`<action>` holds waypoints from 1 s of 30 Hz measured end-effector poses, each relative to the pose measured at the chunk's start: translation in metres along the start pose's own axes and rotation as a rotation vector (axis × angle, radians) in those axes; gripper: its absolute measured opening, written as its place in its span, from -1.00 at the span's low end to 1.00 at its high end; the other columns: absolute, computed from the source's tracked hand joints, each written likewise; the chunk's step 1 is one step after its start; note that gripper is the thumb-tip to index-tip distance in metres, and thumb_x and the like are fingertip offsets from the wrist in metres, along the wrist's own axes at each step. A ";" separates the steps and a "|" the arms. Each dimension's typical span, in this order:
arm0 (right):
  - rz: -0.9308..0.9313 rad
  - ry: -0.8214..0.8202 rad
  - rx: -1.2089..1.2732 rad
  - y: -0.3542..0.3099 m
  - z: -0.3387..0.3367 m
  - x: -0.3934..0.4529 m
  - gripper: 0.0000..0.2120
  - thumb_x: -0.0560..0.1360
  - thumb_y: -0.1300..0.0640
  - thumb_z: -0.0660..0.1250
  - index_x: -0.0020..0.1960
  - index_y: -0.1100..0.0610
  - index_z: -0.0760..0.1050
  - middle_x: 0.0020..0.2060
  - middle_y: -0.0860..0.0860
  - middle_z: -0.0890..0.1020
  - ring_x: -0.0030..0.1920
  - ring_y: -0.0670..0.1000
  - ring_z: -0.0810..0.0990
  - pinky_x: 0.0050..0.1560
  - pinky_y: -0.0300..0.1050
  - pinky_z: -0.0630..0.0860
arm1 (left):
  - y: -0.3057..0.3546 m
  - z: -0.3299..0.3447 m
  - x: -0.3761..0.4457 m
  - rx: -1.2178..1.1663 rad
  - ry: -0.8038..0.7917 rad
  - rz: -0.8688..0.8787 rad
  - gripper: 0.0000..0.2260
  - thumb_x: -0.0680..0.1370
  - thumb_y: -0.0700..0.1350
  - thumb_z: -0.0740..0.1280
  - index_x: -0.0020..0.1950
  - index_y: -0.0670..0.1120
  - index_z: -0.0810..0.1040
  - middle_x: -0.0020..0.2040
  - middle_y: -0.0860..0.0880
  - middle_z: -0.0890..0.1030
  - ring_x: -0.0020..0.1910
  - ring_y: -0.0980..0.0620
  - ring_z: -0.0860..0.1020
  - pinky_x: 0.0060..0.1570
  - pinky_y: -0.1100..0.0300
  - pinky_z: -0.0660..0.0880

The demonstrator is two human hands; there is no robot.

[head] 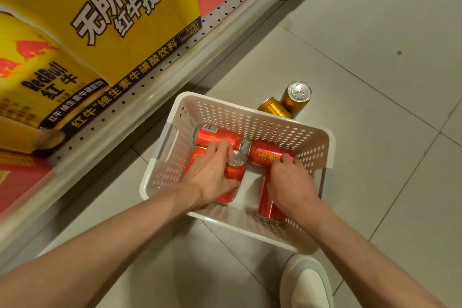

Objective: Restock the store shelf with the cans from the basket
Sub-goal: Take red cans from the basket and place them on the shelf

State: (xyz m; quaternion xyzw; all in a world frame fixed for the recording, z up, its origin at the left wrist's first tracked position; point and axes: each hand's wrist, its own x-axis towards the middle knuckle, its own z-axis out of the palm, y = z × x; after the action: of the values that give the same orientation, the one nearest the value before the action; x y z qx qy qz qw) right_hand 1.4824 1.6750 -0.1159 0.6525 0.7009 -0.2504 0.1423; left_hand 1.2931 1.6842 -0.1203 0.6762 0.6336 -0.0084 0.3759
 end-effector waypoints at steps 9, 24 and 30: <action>-0.182 -0.042 0.090 -0.002 0.003 0.006 -0.68 0.58 0.13 0.32 0.32 0.05 0.58 0.28 0.00 0.55 0.29 0.08 0.40 0.33 -0.05 0.37 | -0.002 -0.035 -0.022 -0.105 0.006 0.017 -0.24 0.40 -0.02 0.59 0.51 0.05 0.29 0.31 0.11 0.28 0.24 0.13 0.38 0.30 0.26 0.35; 0.061 0.002 0.124 -0.011 0.015 -0.011 -0.38 0.52 -0.08 0.45 0.41 0.13 0.23 0.31 0.15 0.46 0.14 0.21 0.65 0.04 0.06 0.61 | -0.009 -0.054 -0.040 -0.146 0.062 0.019 -0.33 0.37 0.00 0.60 0.39 0.09 0.35 0.26 0.09 0.56 0.19 0.07 0.55 0.21 0.14 0.51; 0.086 -0.024 0.171 -0.011 0.016 -0.010 -0.33 0.52 -0.08 0.46 0.43 0.13 0.18 0.31 0.20 0.44 0.13 0.25 0.64 0.05 0.06 0.58 | -0.017 -0.057 -0.040 -0.115 0.074 -0.014 -0.32 0.36 0.06 0.59 0.39 0.09 0.34 0.16 0.13 0.55 0.07 0.11 0.53 0.05 0.27 0.44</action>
State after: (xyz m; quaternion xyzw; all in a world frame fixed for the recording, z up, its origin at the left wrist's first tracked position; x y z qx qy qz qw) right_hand 1.4710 1.6575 -0.1223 0.6888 0.6464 -0.3109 0.1051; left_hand 1.2443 1.6785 -0.0685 0.6489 0.6512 0.0503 0.3903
